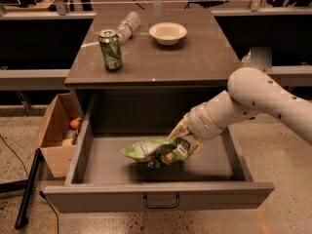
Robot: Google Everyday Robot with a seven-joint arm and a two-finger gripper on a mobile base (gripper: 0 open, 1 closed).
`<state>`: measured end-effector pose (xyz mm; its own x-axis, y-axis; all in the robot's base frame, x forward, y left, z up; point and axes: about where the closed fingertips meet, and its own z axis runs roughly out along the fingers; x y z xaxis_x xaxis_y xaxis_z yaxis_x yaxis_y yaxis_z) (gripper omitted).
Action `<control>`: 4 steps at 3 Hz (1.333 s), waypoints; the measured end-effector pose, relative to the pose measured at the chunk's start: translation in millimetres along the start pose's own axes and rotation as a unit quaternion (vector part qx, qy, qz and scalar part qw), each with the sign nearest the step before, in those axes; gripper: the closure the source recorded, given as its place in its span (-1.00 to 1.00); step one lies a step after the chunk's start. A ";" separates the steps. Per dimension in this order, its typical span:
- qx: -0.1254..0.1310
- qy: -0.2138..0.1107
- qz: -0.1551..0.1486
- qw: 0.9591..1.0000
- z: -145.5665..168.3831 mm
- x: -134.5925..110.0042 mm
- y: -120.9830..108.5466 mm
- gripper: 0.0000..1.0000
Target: Pick green rice chip bag from top drawer and place on counter
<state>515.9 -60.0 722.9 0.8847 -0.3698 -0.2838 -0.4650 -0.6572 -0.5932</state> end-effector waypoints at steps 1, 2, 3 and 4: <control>0.048 0.004 0.026 0.999 -23.3 3.9 -6.2 1.00; 0.075 0.044 0.038 0.995 -60.8 7.5 -11.7 1.00; 0.079 0.128 0.022 0.988 -113.5 10.1 -26.0 1.00; 0.082 0.195 0.010 0.977 -160.9 16.4 -40.6 1.00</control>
Offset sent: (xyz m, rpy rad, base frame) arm 0.0165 -0.0729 0.1080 0.0656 -0.1861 -0.2649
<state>544.1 -145.1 863.5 0.7805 -0.6251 -0.0062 -0.4423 -0.5453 -0.7120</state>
